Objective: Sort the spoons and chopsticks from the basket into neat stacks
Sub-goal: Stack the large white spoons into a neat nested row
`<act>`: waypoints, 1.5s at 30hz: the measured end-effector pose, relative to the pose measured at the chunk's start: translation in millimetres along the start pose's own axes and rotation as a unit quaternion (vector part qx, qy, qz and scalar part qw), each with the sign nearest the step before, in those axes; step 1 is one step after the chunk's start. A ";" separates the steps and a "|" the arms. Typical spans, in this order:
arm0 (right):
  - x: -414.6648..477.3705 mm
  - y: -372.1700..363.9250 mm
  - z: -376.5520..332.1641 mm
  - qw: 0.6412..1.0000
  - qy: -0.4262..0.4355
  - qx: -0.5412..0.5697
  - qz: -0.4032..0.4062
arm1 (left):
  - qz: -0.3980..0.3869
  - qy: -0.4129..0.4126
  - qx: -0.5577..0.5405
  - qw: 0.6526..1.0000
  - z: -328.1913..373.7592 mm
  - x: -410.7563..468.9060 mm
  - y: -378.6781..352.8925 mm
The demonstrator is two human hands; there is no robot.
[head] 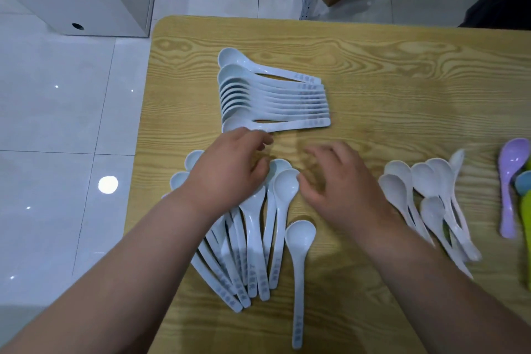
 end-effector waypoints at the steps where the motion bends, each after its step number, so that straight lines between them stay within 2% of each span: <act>1: -18.4 -1.9 -0.5 0.999 -0.027 -0.006 -0.039 | -0.016 0.014 -0.002 1.000 0.3 -0.4 -4.0; 4: -65.0 -15.3 -2.9 0.979 -0.083 -0.004 -0.187 | -0.054 0.074 0.006 0.996 2.5 5.8 -11.3; 6: -86.8 -23.4 -9.0 0.965 -0.083 -0.003 -0.247 | -0.088 0.097 0.038 0.991 6.0 12.8 -19.3; 15: -103.7 -26.0 -6.7 0.969 -0.123 -0.032 -0.210 | -0.154 0.087 0.082 0.981 35.5 29.2 -51.2; 18: -107.0 -18.9 10.8 0.971 -0.124 -0.044 -0.200 | -0.130 0.111 -0.024 0.985 52.3 26.5 -47.1; 20: -109.9 -11.5 25.2 0.971 -0.149 0.026 -0.185 | -0.093 0.144 -0.134 0.976 63.4 18.9 -41.4; 24: -113.2 15.3 44.9 0.915 -0.220 0.301 -0.151 | -0.013 0.206 -0.291 0.934 76.7 -11.2 -31.2; 27: -110.1 43.6 44.8 0.890 -0.213 0.376 -0.143 | 0.026 0.249 -0.379 0.891 85.3 -39.8 -28.5; 29: -108.3 57.9 37.1 0.889 -0.179 0.390 -0.160 | 0.041 0.274 -0.433 0.858 91.5 -58.1 -29.3; 33: -112.8 66.6 17.0 0.888 -0.124 0.385 -0.221 | 0.049 0.296 -0.438 0.847 99.4 -78.5 -34.1; 37: -119.5 72.6 -5.9 0.892 -0.123 0.379 -0.212 | 0.098 0.365 -0.496 0.782 104.7 -92.3 -38.1; 40: -123.7 74.5 -28.1 0.889 -0.117 0.394 -0.200 | 0.108 0.352 -0.529 0.765 102.9 -100.8 -36.1; 42: -124.4 72.6 -41.5 0.888 -0.117 0.397 -0.199 | 0.101 0.336 -0.576 0.738 99.8 -109.3 -28.6; 45: -124.2 67.0 -63.7 0.868 -0.146 0.428 -0.207 | 0.078 0.289 -0.631 0.716 97.2 -118.7 -10.3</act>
Point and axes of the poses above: each hand's wrist, its own x-axis towards the middle knuckle, its own y-axis out of the back of the hand, z = x × y, the point moved 5 cm from there along x, towards the middle knuckle, and after that the axes turned 14 degrees about -x, right-handed, at the moved point
